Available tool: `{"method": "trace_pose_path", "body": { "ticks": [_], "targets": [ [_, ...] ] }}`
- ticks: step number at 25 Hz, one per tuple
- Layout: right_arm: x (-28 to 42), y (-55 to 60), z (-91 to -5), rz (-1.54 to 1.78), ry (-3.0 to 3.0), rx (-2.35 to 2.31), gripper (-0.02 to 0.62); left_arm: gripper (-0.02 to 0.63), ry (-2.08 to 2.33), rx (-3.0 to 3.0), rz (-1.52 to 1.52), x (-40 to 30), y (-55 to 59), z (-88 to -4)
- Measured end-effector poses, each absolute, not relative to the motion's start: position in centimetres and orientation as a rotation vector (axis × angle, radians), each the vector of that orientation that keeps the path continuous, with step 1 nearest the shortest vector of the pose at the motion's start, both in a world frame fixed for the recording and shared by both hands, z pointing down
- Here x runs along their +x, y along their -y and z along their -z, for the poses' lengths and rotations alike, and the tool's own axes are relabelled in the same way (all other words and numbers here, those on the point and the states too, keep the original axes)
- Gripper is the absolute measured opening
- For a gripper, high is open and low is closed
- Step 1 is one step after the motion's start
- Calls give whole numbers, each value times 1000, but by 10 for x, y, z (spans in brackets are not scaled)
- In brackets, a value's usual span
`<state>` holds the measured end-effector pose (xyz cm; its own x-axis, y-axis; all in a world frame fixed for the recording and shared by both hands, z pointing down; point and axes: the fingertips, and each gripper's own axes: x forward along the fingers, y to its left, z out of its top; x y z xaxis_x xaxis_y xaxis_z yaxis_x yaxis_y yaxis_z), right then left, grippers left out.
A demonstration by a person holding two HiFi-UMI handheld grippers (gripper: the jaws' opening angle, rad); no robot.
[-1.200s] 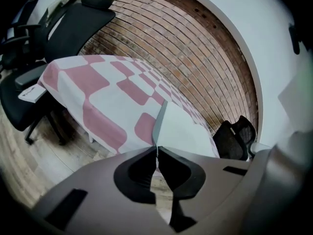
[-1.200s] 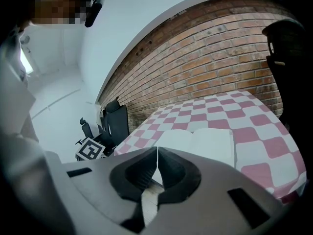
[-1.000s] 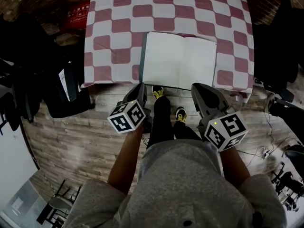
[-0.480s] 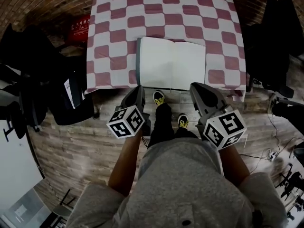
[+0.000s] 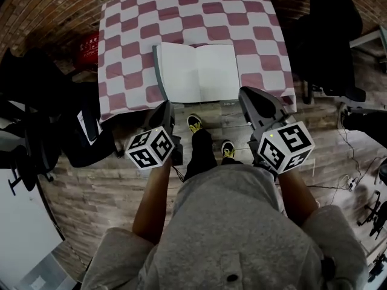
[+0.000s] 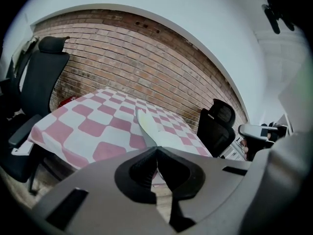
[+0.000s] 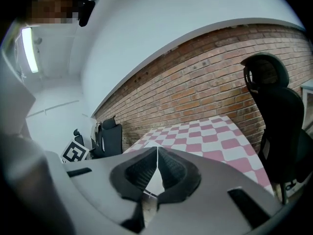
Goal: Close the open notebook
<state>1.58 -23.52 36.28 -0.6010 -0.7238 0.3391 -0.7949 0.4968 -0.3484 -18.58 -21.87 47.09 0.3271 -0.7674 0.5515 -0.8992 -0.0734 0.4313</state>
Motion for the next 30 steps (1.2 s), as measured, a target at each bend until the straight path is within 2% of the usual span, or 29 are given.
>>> {"method": "trace_pose_path", "body": {
  "ticks": [19,30],
  "targets": [
    [117,194,-339,-665,2525,1592,26,12,1359,2094,-312,-91,219,-442],
    [156,169,-349,-715,2394,1773,26,12,1104,2232,-445,-7,228,-459]
  ]
}}
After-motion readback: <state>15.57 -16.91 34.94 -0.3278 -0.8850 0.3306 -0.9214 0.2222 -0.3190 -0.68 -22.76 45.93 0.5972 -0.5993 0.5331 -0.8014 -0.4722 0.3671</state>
